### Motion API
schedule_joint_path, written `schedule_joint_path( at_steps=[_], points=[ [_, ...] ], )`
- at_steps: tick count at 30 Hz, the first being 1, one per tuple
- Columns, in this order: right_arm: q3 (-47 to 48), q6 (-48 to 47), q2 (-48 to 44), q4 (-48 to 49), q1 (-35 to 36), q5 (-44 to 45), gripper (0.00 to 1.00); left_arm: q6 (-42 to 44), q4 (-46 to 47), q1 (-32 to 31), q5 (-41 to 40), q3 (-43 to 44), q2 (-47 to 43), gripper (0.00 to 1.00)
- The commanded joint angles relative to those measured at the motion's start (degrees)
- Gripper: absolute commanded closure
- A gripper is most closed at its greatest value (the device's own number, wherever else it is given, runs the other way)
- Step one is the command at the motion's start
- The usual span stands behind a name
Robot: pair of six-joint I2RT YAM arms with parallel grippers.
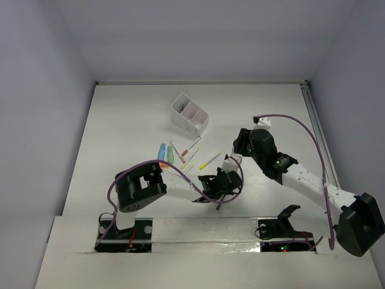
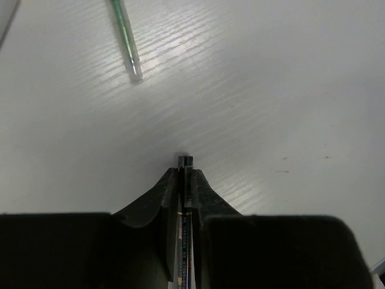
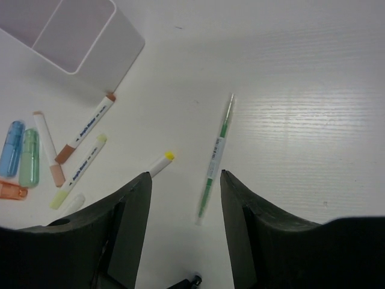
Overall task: Sort the stationery into containers
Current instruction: Pick up the pen from the center of the board, then place the pen in the storage box.
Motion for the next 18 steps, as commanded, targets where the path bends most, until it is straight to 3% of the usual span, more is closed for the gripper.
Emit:
schedule_joint_path(
  at_steps=[1, 6, 9, 14, 18],
  points=[
    [2.63, -0.74, -0.16, -1.87, -0.71, 2.05, 0.43, 2.0, -6.92, 0.17, -2.97, -1.65, -0.38, 1.0],
    [4.56, -0.83, 3.0, -3.99, -1.24, 1.26, 0.38, 2.88, -5.42, 0.17, -3.41, -3.93, -6.97, 1.0],
    [5.35, -0.83, 5.9, -3.72, -1.85, 0.03, 0.44, 3.14, -4.55, 1.48, -3.41, -5.51, -13.12, 1.0],
    [7.99, -0.83, 12.47, -2.93, -4.21, -0.93, 0.52, 4.81, 0.18, 9.46, -1.05, -8.06, -24.7, 1.0],
    [10.89, -0.83, 18.72, -2.49, -5.72, -3.13, 0.53, 6.66, 4.06, 15.98, 2.03, -8.33, -31.05, 1.0]
  ],
)
